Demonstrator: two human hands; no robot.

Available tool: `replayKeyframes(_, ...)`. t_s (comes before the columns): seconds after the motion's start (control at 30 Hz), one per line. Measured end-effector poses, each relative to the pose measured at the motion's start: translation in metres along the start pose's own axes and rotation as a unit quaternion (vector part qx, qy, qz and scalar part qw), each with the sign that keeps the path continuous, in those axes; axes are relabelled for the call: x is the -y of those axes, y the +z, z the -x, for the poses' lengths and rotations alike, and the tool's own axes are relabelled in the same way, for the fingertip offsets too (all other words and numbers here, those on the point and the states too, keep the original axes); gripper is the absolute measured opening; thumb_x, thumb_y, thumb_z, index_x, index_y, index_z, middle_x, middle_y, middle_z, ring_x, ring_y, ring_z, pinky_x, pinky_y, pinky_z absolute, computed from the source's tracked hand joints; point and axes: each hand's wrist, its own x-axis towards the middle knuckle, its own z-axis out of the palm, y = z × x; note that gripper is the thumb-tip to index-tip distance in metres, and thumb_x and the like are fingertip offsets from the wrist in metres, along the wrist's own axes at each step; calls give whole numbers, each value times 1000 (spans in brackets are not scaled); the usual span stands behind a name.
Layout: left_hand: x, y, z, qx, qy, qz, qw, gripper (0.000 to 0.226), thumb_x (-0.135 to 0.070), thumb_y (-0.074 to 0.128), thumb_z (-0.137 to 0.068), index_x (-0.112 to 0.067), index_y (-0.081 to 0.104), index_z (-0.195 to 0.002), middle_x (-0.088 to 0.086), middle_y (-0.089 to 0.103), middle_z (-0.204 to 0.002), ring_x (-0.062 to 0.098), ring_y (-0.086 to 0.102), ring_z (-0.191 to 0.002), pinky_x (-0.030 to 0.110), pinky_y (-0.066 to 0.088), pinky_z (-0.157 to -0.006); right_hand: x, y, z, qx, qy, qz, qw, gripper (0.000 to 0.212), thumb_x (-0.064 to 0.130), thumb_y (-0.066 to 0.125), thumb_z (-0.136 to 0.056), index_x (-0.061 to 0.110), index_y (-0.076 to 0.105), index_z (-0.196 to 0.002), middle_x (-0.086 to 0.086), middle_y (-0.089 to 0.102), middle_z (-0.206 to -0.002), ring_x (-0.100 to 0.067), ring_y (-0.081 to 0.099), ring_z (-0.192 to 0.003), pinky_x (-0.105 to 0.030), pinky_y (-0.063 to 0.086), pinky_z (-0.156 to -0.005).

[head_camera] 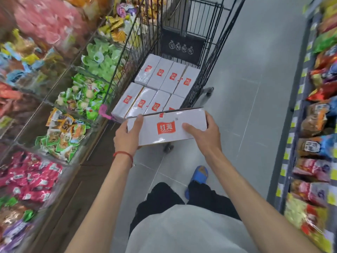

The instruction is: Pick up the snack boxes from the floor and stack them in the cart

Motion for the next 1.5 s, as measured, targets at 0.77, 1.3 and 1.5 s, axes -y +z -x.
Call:
replayKeyframes(0.77, -127, 109, -172, -159, -49, 89, 982, 79, -74, 57, -85, -17, 57, -140, -7, 62, -125, 17, 60, -113, 33, 44, -97, 133, 39, -278, 120, -49, 119, 984, 66, 30, 86, -81, 32, 56, -139, 16, 69, -120, -6, 66, -111, -38, 58, -99)
replayKeyframes(1.3, -125, 153, -293, -160, -258, 187, 934, 110, -64, 91, -42, -30, 51, -139, -7, 70, -122, 21, 68, -110, 46, 60, -90, 135, 123, -459, 282, 6, 241, 929, 75, 26, 91, -71, 22, 51, -134, 1, 60, -132, -14, 62, -120, -36, 56, -100)
replayKeyframes(1.5, -141, 170, -337, -204, -298, 220, 906, 95, -45, 88, -56, -24, 45, -139, -3, 68, -120, 24, 64, -114, 49, 52, -102, 138, 162, -519, 363, -8, 287, 886, 81, 37, 89, -64, 28, 54, -137, 4, 62, -134, -14, 62, -124, -46, 55, -104)
